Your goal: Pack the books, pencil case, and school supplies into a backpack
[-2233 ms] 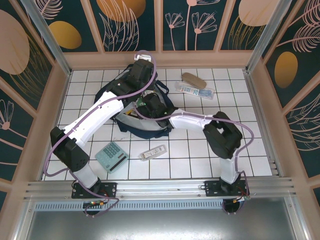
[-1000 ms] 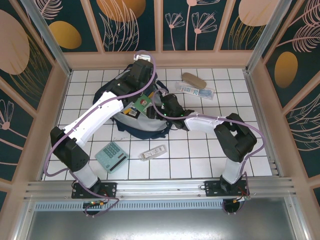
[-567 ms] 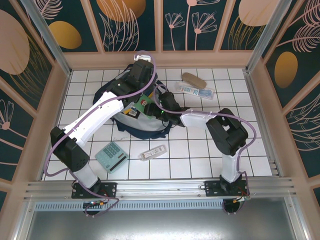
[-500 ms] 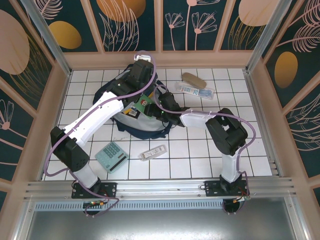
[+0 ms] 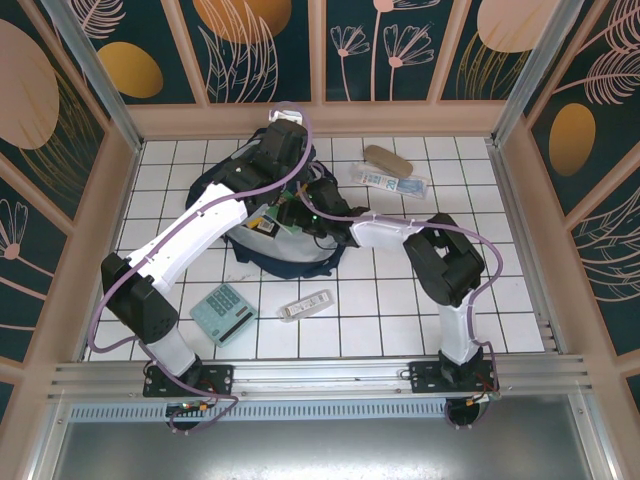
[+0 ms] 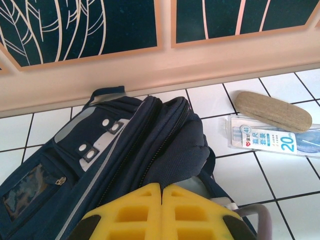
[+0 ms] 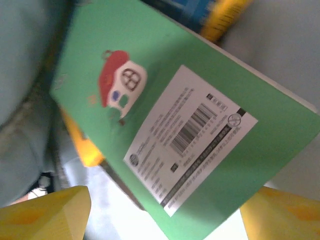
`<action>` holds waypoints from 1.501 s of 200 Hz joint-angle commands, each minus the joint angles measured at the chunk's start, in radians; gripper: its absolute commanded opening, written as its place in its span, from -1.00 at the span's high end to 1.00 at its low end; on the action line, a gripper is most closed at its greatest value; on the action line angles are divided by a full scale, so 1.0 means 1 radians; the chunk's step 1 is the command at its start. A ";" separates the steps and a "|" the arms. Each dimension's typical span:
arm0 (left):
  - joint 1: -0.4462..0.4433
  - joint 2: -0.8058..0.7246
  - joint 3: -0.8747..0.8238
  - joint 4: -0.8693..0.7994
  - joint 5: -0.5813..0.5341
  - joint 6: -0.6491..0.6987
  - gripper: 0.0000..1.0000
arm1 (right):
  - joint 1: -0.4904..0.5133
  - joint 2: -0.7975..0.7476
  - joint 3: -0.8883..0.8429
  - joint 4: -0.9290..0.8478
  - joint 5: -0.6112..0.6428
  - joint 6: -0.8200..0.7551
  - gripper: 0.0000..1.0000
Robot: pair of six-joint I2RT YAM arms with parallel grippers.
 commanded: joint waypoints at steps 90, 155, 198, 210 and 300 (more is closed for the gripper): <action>-0.010 -0.042 -0.001 0.146 0.005 -0.004 1.00 | -0.001 0.085 0.153 0.088 -0.030 -0.078 -0.59; -0.010 -0.026 -0.010 0.149 -0.027 0.004 1.00 | 0.001 -0.126 -0.041 -0.018 0.127 -0.133 -0.86; -0.010 -0.012 -0.014 0.149 -0.030 -0.016 1.00 | -0.003 -0.195 -0.082 -0.083 0.176 -0.175 -0.97; -0.009 -0.012 -0.018 0.149 -0.028 -0.026 1.00 | -0.002 -0.199 -0.076 -0.116 0.191 -0.182 -0.97; -0.010 -0.021 -0.072 0.178 -0.011 -0.043 1.00 | 0.022 -0.213 -0.147 -0.058 0.124 -0.172 -0.85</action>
